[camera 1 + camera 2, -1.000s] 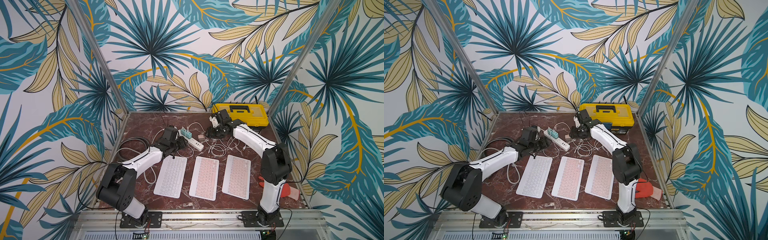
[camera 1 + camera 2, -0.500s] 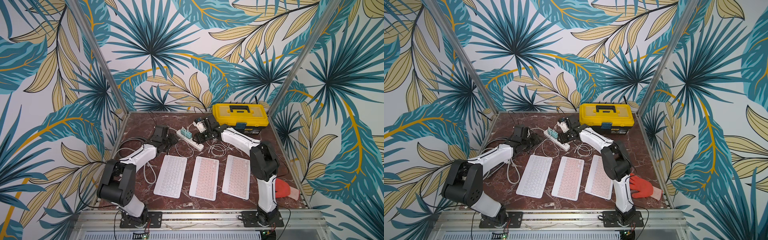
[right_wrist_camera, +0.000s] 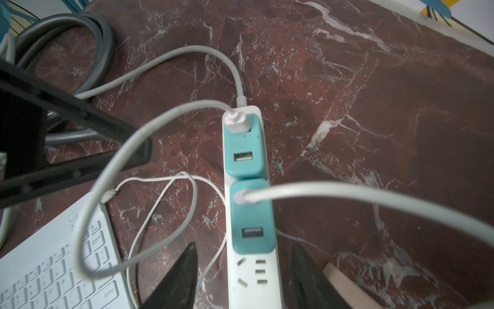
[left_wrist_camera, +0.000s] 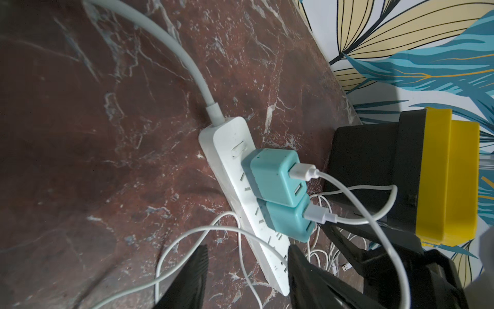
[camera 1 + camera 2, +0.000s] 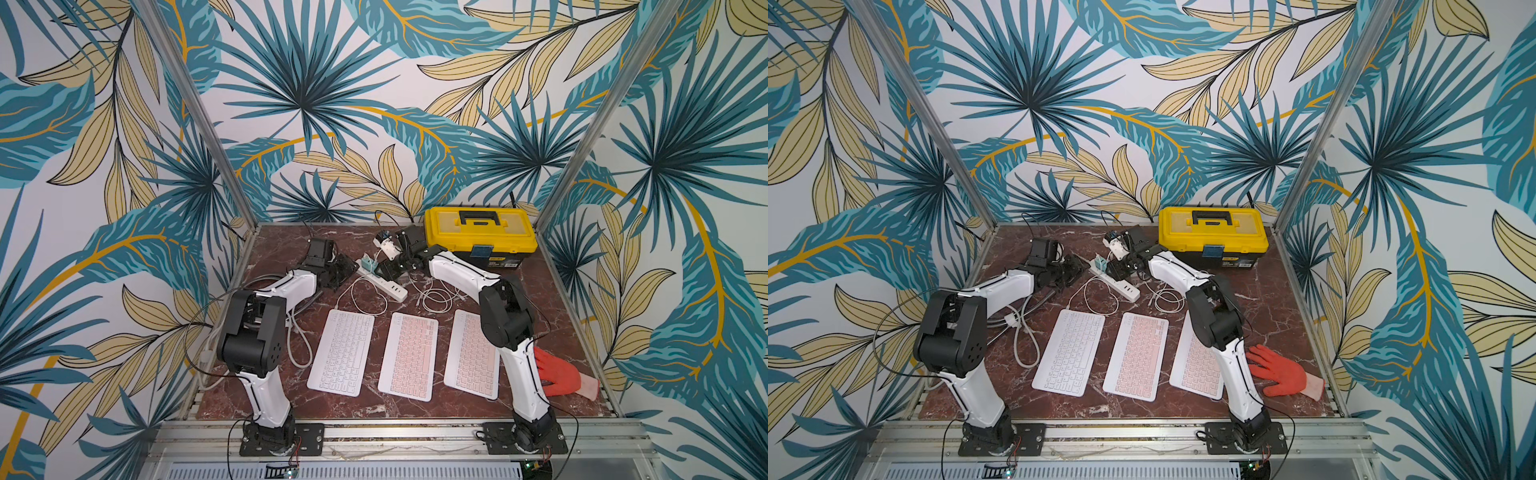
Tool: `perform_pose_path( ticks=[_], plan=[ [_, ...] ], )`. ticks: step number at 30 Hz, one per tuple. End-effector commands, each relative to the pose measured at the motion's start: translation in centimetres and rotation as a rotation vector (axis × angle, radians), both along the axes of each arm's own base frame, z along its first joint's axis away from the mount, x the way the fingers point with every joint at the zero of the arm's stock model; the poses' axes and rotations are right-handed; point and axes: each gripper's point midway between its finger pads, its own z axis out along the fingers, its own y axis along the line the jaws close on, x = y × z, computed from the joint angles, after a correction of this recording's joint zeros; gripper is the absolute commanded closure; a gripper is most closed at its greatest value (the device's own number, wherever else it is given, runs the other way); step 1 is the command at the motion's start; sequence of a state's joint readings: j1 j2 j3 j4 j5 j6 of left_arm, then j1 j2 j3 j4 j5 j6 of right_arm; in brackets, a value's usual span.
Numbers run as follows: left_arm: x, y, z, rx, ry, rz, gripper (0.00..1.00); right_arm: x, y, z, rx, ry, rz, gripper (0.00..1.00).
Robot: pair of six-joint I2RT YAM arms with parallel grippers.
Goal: Unplug the wireless keyboard
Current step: Remove the plug from the socket.
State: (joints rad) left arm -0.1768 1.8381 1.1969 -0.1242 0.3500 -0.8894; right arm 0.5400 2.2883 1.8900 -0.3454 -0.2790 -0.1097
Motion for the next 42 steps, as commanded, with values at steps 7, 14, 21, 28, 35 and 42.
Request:
perform_pose_path(
  ticks=[7, 14, 21, 28, 35, 42],
  plan=[
    [1.1, -0.7, -0.7, -0.040, 0.016, -0.037, 0.51, -0.1, 1.7, -2.8, -0.021, 0.032, 0.057, 0.47],
    [1.9, -1.1, -2.2, -0.057, 0.049, -0.036, 0.52, -0.1, 2.6, -3.2, -0.050, 0.009, 0.078, 0.55],
    [2.5, -1.0, -3.9, -0.049, 0.080, -0.019, 0.55, -0.6, 3.0, -3.5, -0.089, 0.007, 0.081, 0.59],
    [2.8, -1.4, -5.5, -0.053, 0.112, -0.019, 0.55, -0.7, 2.3, -5.0, -0.172, 0.057, 0.041, 0.53],
    [2.5, -1.4, -8.0, -0.042, 0.165, 0.001, 0.58, -0.6, 2.4, -5.0, -0.153, 0.073, 0.015, 0.60],
    [1.2, -1.4, -10.4, -0.026, 0.228, 0.024, 0.64, -0.9, 2.5, -5.1, -0.138, 0.097, 0.009, 0.66]
  ],
)
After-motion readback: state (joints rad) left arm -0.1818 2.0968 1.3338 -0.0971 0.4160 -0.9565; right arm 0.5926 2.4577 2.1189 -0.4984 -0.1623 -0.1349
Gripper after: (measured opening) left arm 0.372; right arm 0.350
